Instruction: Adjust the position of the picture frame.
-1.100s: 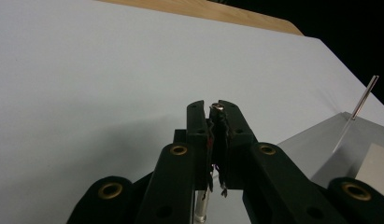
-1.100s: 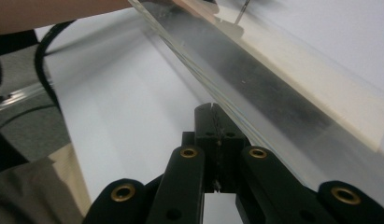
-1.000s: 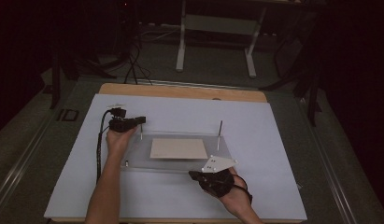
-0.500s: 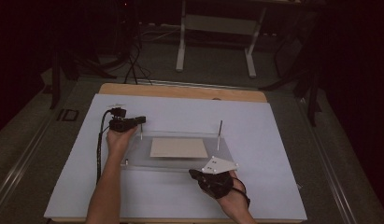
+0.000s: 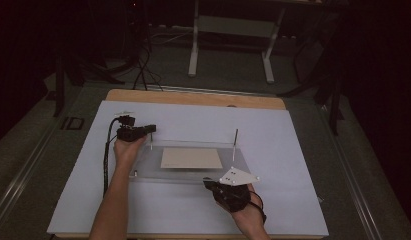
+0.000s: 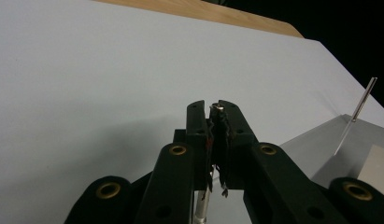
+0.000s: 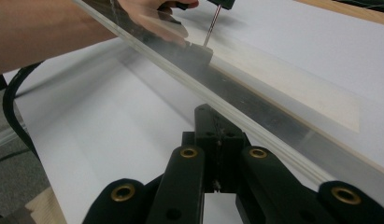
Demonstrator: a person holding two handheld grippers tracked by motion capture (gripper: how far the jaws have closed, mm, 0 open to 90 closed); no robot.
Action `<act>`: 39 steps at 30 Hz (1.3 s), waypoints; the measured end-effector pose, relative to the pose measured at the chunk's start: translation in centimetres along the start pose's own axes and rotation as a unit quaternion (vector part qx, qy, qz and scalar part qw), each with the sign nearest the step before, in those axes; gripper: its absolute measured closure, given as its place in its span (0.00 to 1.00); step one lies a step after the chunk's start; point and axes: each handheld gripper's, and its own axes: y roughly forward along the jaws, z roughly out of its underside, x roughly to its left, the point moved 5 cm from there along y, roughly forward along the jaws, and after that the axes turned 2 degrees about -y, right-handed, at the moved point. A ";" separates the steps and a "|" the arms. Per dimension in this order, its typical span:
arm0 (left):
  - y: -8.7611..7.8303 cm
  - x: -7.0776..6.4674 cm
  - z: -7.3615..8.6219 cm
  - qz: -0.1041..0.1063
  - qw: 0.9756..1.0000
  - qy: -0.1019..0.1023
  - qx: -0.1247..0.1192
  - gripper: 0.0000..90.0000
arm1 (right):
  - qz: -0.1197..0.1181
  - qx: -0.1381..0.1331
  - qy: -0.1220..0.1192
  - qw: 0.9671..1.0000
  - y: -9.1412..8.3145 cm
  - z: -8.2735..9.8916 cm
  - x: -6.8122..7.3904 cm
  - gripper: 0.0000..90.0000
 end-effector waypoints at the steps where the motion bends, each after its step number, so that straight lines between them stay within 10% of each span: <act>1: 0.0 0.0 0.0 0.000 1.000 -0.001 0.000 0.93 | 0.000 -0.002 0.002 1.000 0.0 -0.1 0.0 1.00; 39: -2.3 0.0 -0.7 -0.032 0.999 0.033 0.009 0.75 | 0.013 -0.031 0.011 0.999 -0.2 -3.7 -1.7 1.00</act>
